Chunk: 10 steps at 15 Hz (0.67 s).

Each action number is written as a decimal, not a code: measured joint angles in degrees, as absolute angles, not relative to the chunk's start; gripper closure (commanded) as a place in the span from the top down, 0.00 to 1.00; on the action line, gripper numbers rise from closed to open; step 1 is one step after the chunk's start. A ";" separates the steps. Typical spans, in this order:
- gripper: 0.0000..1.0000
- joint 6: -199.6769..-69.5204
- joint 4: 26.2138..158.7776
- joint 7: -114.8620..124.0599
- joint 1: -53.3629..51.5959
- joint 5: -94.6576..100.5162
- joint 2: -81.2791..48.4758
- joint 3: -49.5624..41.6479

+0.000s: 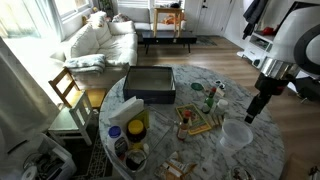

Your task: Remove some content from the coffee can and put them in the measuring cup, remove the measuring cup from the upside down positioned frost cold cup top, flip the frost cold cup to position it upright on the table

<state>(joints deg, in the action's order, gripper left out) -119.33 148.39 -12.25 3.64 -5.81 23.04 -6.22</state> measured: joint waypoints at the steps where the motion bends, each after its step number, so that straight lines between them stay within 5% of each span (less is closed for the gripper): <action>1: 1.00 -117.94 148.38 -14.59 2.96 -5.83 24.44 -6.23; 10: 1.00 -107.54 147.50 -25.27 -1.54 -5.36 35.12 -5.95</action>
<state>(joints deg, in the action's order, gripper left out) -107.54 147.50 -25.27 -1.54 -5.36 35.12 -5.95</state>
